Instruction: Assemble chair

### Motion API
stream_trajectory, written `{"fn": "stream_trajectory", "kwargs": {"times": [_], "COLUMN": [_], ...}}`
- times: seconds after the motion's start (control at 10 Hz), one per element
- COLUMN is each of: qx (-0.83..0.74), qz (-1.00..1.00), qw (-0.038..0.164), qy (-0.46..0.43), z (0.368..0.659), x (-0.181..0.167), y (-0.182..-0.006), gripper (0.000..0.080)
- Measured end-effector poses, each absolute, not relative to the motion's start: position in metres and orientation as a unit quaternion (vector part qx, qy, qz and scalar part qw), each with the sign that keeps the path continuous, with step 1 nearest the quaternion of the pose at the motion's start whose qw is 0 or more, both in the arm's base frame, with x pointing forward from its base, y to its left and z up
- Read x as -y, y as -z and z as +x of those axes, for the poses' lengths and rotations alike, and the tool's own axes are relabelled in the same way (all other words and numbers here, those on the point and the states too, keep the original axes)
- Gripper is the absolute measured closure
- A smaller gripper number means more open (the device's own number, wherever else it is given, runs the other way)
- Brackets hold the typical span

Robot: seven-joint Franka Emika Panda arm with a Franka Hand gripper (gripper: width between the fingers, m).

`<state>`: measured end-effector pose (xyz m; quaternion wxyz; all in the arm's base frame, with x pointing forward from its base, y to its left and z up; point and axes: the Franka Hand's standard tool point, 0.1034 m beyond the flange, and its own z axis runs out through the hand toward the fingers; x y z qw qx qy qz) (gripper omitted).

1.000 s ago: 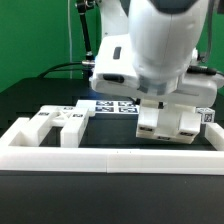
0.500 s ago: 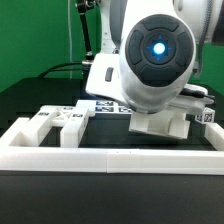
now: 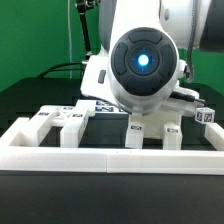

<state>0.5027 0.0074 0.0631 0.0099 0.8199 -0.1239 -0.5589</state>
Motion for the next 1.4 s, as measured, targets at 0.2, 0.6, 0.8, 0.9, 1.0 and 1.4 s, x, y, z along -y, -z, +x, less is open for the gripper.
{"fn": "stream_trajectory", "kwargs": {"times": [0.2, 0.6, 0.8, 0.9, 1.0, 1.4], "qx": [0.123, 0.131, 0.126, 0.127, 0.128, 0.128], "qz": [0.824, 0.831, 0.839, 0.835, 0.838, 0.839], "qw": [0.006, -0.005, -0.015, -0.016, -0.016, -0.017], "qy": [0.554, 0.541, 0.529, 0.536, 0.530, 0.529], "z": [0.505, 0.516, 0.521, 0.520, 0.522, 0.522], "x": [-0.004, 0.012, 0.014, 0.017, 0.017, 0.019], "y": [-0.059, -0.060, -0.076, -0.081, -0.076, -0.076], "gripper": [0.0153, 0.0151, 0.0151, 0.0151, 0.0151, 0.0151]}}
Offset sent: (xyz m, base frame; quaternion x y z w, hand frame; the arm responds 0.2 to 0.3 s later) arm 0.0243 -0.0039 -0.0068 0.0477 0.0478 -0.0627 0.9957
